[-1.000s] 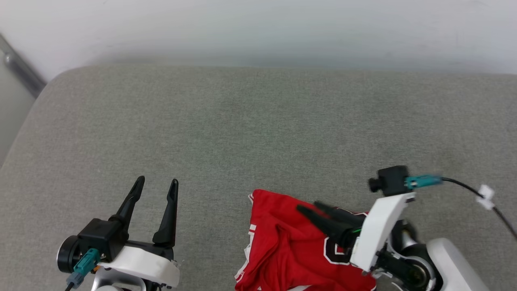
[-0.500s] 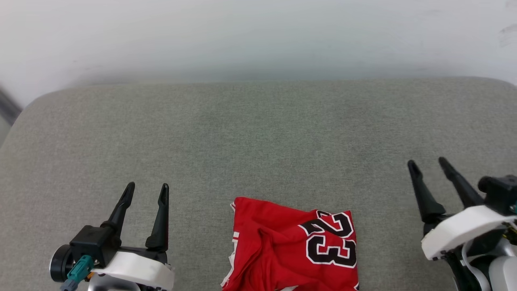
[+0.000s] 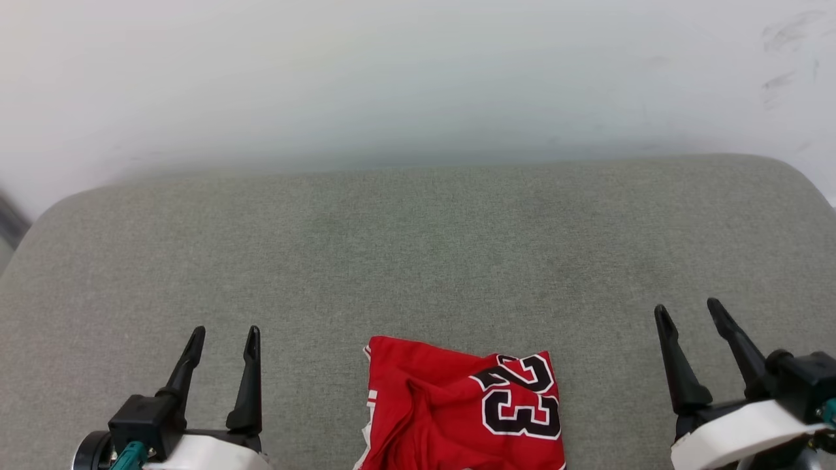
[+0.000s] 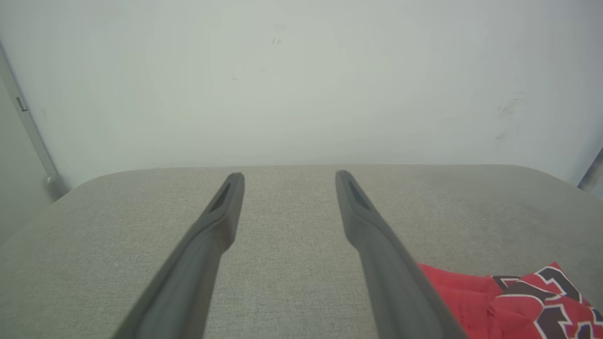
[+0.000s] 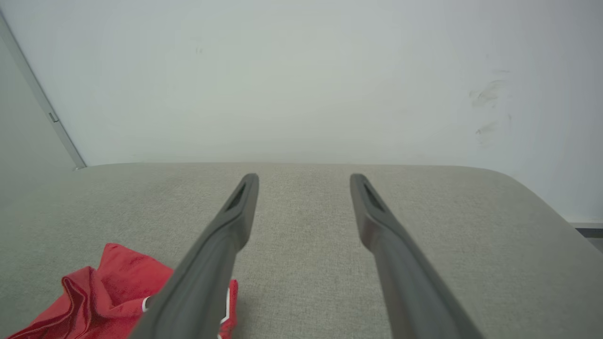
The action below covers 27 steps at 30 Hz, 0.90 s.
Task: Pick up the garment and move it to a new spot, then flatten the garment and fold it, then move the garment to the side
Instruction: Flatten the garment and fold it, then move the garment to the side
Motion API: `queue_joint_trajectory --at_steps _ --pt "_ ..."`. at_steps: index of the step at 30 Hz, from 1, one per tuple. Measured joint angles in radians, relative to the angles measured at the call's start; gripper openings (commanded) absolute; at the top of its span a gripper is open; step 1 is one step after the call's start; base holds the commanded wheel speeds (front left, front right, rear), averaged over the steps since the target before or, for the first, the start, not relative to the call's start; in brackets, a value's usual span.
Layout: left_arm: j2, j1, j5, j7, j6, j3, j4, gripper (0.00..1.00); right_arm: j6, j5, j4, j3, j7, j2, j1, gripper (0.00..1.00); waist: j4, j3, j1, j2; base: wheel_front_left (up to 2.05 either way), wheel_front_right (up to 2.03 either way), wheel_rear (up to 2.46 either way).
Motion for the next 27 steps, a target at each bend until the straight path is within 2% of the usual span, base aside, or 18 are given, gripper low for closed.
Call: queue_joint_trajectory --at_steps 5,18,22,27 --pt "-0.01 0.024 0.008 0.0 -0.012 0.004 0.022 1.0 0.0 -0.013 -0.03 0.003 0.018 0.008 0.049 1.0 -0.005 -0.013 0.0 0.0 0.0 0.0 0.0" --pt "-0.035 0.019 0.028 0.0 -0.042 0.022 0.042 1.0 0.0 0.004 -0.066 -0.03 0.071 0.027 0.055 1.0 -0.002 -0.003 0.0001 0.0 0.0 0.0 0.0" --pt "-0.038 0.014 0.038 0.0 -0.052 0.031 0.04 1.0 0.0 0.086 -0.057 -0.085 0.16 0.016 0.055 1.0 0.008 0.004 0.0 0.0 0.0 0.0 0.0" --pt "-0.053 0.007 0.053 0.0 -0.066 0.039 0.03 1.0 0.0 0.224 -0.011 -0.127 0.366 -0.061 0.055 1.0 0.027 0.023 0.0 0.0 0.0 0.0 0.0"
